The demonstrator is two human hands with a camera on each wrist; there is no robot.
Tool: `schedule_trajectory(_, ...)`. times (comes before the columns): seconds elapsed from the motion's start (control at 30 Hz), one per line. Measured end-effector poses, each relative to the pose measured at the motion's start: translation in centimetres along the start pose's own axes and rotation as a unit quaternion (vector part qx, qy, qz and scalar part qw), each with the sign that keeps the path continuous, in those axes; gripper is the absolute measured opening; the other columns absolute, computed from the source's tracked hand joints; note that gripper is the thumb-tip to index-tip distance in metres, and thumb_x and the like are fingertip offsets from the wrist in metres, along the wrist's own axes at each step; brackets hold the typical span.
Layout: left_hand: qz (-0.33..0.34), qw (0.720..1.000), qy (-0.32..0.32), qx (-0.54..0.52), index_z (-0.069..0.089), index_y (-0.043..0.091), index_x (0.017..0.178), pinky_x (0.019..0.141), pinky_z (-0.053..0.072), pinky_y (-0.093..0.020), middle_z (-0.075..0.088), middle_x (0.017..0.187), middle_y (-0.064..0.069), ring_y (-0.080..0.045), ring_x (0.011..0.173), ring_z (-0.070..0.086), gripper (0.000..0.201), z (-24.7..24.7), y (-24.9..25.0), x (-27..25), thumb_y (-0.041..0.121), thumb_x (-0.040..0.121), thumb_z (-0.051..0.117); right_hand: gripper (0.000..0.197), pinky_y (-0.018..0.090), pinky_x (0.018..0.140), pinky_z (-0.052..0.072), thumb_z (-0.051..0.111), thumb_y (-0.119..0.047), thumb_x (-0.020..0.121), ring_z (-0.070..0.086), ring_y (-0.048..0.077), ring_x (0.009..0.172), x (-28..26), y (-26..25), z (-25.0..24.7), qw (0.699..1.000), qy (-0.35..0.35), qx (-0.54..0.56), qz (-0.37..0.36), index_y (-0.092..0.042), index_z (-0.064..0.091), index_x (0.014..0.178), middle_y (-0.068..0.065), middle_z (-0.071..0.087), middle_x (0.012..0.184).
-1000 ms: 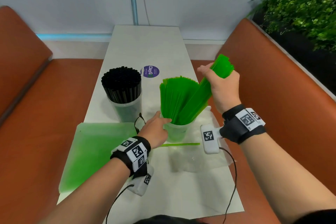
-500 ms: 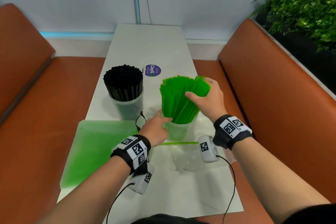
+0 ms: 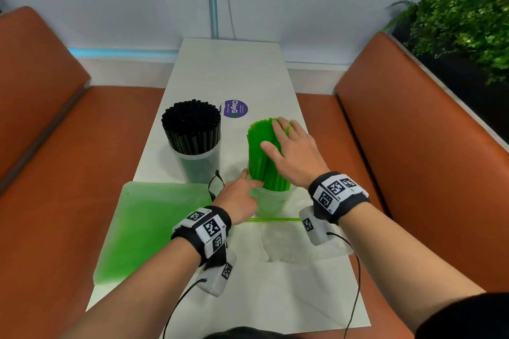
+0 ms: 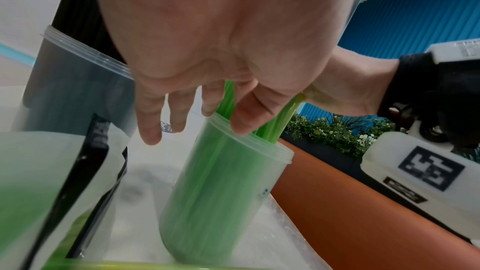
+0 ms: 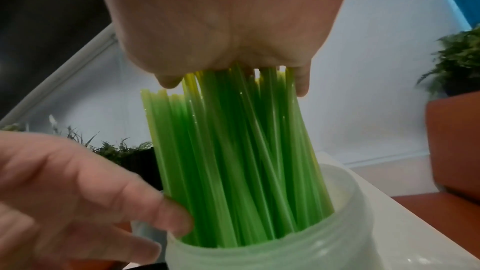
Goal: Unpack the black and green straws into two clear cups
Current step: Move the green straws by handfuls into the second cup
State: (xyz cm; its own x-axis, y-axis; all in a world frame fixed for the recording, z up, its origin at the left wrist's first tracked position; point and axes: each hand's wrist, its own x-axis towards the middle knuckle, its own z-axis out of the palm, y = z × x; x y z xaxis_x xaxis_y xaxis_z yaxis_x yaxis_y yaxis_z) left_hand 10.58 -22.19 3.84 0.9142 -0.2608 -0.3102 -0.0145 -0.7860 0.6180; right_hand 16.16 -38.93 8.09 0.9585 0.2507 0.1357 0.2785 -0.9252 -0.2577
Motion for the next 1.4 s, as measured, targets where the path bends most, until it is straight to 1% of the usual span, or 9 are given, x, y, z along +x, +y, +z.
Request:
schedule_trajectory(0.2, 0.0, 1.0, 0.002, -0.003, 0.051, 0.032, 0.142, 0.111, 0.033, -0.031, 0.014, 0.165, 0.002, -0.028, 0.143, 0.033, 0.062, 0.1, -0.2, 0.0, 0.003, 0.088, 0.046, 0.077, 0.049, 0.117, 0.016, 0.029, -0.069, 0.091, 0.009, 0.026, 0.149, 0.3, 0.5, -0.7, 0.998, 0.04, 0.052, 0.023, -0.033, 0.007, 0.154, 0.007, 0.008, 0.163)
schedule_trajectory(0.37, 0.003, 1.0, 0.005, 0.001, 0.053, 0.031, 0.141, 0.109, 0.034, -0.031, 0.015, 0.165, 0.001, -0.029, 0.142, 0.035, 0.06, 0.0, -0.1, 0.1, 0.004, 0.088, 0.046, 0.075, 0.052, 0.119, 0.013, 0.013, -0.069, 0.093, 0.007, 0.026, 0.15, 0.9, -0.1, -0.5, 0.999, -0.04, -0.021, 0.003, -0.027, 0.011, 0.155, 0.006, 0.009, 0.163)
schedule_trajectory(0.47, -0.006, 1.0, -0.008, 0.009, 0.049, 0.031, 0.144, 0.114, 0.031, -0.035, 0.009, 0.166, -0.002, -0.032, 0.146, 0.028, 0.062, -0.1, -0.1, 0.1, 0.005, 0.089, 0.045, 0.065, 0.05, 0.117, 0.018, 0.019, -0.068, 0.092, 0.02, 0.026, 0.146, 0.8, -0.1, -0.9, 0.995, 0.048, 0.09, -0.006, -0.039, 0.021, 0.15, 0.008, 0.025, 0.158)
schedule_trajectory(0.6, -0.004, 0.999, 0.014, -0.03, 0.054, 0.031, 0.14, 0.114, 0.026, -0.031, 0.016, 0.165, -0.006, -0.032, 0.148, 0.025, 0.058, -0.2, -0.2, -0.3, 0.003, 0.09, 0.045, 0.037, 0.027, 0.096, 0.039, 0.044, -0.038, 0.094, 0.051, 0.008, 0.113, -0.1, 2.4, -0.7, 0.898, 0.293, 0.303, 0.129, -0.025, 0.057, 0.126, -0.003, 0.057, 0.124)
schedule_trajectory(0.67, -0.002, 0.994, 0.073, -0.076, 0.066, 0.03, 0.12, 0.108, 0.03, -0.027, 0.038, 0.155, -0.005, -0.029, 0.138, 0.04, 0.045, -0.5, -0.5, -0.5, 0.002, 0.09, 0.048, 0.026, 0.026, 0.09, 0.044, 0.049, -0.024, 0.091, 0.056, 0.009, 0.102, -0.9, 4.4, 0.0, 0.848, 0.32, 0.341, 0.249, -0.021, 0.062, 0.114, -0.006, 0.06, 0.111)
schedule_trajectory(0.83, -0.039, 0.983, 0.16, -0.076, 0.067, 0.027, 0.097, 0.107, 0.034, -0.036, 0.049, 0.119, -0.003, -0.028, 0.125, 0.043, 0.029, -0.9, -1.9, -0.6, 0.003, 0.09, 0.052, 0.027, 0.028, 0.08, 0.044, 0.047, -0.004, 0.086, 0.056, 0.02, 0.095, -4.2, 7.3, 5.0, 0.867, 0.132, 0.258, 0.404, -0.019, 0.068, 0.095, 0.003, 0.066, 0.108)
schedule_trajectory(1.03, -0.106, 0.982, 0.155, 0.005, 0.069, 0.03, 0.109, 0.105, 0.031, -0.036, 0.044, 0.126, -0.008, -0.032, 0.123, 0.036, 0.03, 0.2, -3.7, -1.2, 0.012, 0.089, 0.056, 0.03, 0.039, 0.092, 0.049, 0.051, -0.015, 0.089, 0.055, 0.035, 0.108, -6.8, 6.3, 10.7, 0.915, -0.201, 0.1, 0.336, -0.021, 0.065, 0.115, 0.012, 0.057, 0.121)
schedule_trajectory(1.23, -0.145, 0.982, 0.123, -0.004, 0.067, 0.028, 0.12, 0.11, 0.03, -0.036, 0.038, 0.129, -0.009, -0.033, 0.127, 0.037, 0.032, 0.7, -4.9, -2.2, 0.017, 0.093, 0.056, 0.029, 0.048, 0.096, 0.04, 0.046, -0.014, 0.088, 0.039, 0.039, 0.11, -8.1, 5.8, 13.5, 0.92, -0.22, 0.038, 0.323, -0.022, 0.063, 0.11, 0.009, 0.038, 0.107)
schedule_trajectory(1.4, -0.149, 0.978, 0.141, -0.03, 0.068, 0.023, 0.119, 0.105, 0.043, -0.033, 0.046, 0.129, -0.008, -0.03, 0.117, 0.053, 0.029, 0.2, -5.6, -2.9, 0.015, 0.093, 0.057, 0.026, 0.041, 0.086, 0.041, 0.048, -0.014, 0.09, 0.043, 0.035, 0.102, -8.9, 5.6, 14.0, 0.952, -0.188, -0.053, 0.237, -0.024, 0.065, 0.106, 0.01, 0.047, 0.107)
